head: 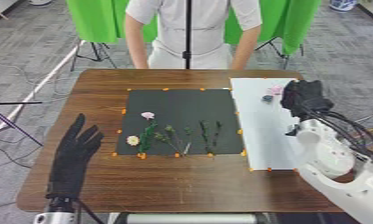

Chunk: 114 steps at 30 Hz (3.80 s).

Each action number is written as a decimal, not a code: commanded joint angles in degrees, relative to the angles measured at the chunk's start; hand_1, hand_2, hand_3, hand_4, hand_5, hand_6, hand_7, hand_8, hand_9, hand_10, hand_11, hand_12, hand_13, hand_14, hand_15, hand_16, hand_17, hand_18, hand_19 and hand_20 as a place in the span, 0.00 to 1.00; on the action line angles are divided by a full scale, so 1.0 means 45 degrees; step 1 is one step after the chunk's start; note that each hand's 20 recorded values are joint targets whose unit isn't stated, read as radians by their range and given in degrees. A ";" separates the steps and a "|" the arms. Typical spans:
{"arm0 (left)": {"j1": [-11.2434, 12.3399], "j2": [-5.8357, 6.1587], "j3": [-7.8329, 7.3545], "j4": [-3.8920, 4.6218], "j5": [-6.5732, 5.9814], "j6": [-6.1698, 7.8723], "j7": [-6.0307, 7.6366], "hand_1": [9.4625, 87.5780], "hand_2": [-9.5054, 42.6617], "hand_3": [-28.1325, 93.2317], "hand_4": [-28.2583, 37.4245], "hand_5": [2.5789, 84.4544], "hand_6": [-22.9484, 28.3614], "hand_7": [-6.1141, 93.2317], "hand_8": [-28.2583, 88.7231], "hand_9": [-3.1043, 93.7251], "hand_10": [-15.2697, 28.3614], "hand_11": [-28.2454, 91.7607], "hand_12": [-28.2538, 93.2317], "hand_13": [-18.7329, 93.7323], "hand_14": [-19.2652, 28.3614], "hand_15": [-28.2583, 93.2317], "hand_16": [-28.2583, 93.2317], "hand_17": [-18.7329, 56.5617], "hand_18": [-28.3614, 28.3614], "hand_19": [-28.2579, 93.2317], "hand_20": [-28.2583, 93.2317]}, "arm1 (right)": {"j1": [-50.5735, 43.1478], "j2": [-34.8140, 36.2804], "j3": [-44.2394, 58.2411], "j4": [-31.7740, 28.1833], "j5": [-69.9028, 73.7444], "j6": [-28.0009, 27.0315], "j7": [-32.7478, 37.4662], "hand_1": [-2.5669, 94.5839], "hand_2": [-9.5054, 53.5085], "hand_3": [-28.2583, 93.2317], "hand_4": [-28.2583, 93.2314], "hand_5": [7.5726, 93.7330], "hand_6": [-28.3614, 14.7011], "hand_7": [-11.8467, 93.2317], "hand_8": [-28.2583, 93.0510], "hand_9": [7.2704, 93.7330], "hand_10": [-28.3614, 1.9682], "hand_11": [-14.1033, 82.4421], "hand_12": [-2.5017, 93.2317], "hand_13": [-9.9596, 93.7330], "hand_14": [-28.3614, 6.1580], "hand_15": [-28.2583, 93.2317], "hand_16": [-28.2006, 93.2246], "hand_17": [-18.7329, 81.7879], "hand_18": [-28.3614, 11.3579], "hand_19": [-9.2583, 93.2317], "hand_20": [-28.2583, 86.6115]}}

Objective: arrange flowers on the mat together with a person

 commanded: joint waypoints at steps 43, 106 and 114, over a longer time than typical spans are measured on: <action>-0.0219 -0.0426 -0.0257 0.0206 0.0234 -0.0644 -0.0692 0.15 0.25 0.87 0.00 0.25 0.41 0.17 0.16 0.31 0.64 0.31 0.34 0.36 0.78 0.38 0.23 0.09 0.91 0.59 0.28 | 0.5509 -0.6748 -0.7338 0.1871 -0.0680 -0.3595 -0.3153 0.52 0.00 0.77 0.00 0.66 0.81 0.36 0.17 0.76 0.71 0.40 0.29 0.67 0.66 0.70 0.38 0.32 0.36 0.68 0.55; -0.0199 -0.0844 0.0120 0.0617 0.0421 -0.0666 -0.0725 0.11 0.24 0.86 0.00 0.25 0.40 0.17 0.16 0.32 0.63 0.30 0.34 0.36 0.77 0.37 0.24 0.09 0.91 0.58 0.28 | -0.8852 -0.6670 0.9275 -0.3857 1.7359 -0.2005 -0.8916 0.22 0.30 0.79 0.02 0.32 0.72 0.20 0.16 0.35 0.49 0.19 0.22 0.38 0.29 0.32 0.48 0.20 0.26 0.34 0.43; -0.0049 -0.0821 0.0023 0.0589 0.0333 -0.0560 -0.0703 0.11 0.24 0.86 0.00 0.25 0.40 0.17 0.16 0.32 0.63 0.30 0.34 0.36 0.77 0.37 0.24 0.09 0.91 0.58 0.29 | -0.9370 -0.6757 0.9593 -0.4081 1.7467 -0.1819 -0.8862 0.21 0.30 0.79 0.02 0.32 0.73 0.21 0.16 0.35 0.49 0.20 0.22 0.38 0.29 0.32 0.49 0.20 0.25 0.34 0.44</action>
